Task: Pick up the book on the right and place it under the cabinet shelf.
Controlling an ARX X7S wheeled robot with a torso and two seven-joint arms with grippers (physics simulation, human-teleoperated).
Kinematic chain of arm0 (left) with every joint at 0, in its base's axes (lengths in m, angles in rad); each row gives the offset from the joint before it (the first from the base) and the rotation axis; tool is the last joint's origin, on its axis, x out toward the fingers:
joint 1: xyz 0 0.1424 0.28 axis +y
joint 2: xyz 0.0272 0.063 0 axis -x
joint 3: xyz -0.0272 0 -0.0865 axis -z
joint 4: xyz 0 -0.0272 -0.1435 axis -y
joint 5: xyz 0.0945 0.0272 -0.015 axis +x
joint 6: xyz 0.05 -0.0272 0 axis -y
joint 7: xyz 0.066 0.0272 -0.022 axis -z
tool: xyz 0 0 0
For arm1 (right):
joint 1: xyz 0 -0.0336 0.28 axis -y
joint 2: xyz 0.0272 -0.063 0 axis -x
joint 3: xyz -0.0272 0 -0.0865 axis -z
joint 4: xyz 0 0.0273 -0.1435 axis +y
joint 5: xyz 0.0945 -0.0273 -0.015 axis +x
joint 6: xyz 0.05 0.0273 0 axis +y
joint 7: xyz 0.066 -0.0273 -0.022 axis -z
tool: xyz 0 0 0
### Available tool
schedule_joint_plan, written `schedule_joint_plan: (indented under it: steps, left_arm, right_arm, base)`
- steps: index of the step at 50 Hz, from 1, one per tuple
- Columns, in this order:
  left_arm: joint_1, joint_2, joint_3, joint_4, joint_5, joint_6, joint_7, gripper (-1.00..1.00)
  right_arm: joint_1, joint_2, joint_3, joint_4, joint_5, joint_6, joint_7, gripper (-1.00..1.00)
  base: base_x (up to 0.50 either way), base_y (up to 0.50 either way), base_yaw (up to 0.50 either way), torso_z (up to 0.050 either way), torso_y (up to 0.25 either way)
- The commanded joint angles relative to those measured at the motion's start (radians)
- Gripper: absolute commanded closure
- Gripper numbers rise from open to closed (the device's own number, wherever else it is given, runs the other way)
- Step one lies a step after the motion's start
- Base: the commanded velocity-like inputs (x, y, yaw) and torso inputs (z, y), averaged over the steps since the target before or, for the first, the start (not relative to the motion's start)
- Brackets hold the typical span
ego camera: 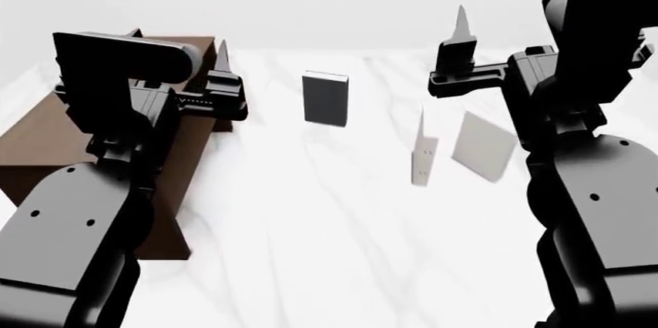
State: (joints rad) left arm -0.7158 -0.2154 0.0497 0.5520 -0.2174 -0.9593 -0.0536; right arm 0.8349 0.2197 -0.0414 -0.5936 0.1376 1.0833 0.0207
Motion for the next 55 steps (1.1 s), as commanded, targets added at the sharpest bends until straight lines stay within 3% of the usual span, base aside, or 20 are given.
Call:
schedule_joint_plan:
  steps: [1,55]
  left_arm:
    - [-0.005,-0.005,0.002,0.003,-0.006,-0.006,-0.005,-1.0]
    - [0.004,-0.024,-0.005,0.019,-0.035,-0.008,-0.028,-1.0]
  right_arm:
    - [0.005,0.004,-0.001,-0.001,0.006,0.004,0.003,-1.0]
    - [0.008,0.019,-0.003,-0.012,0.04,0.023,0.013,-1.0]
  base:
    - [0.21,0.0,0.0,0.0,0.0]
    - [0.23,-0.07,0.0,0.0,0.001]
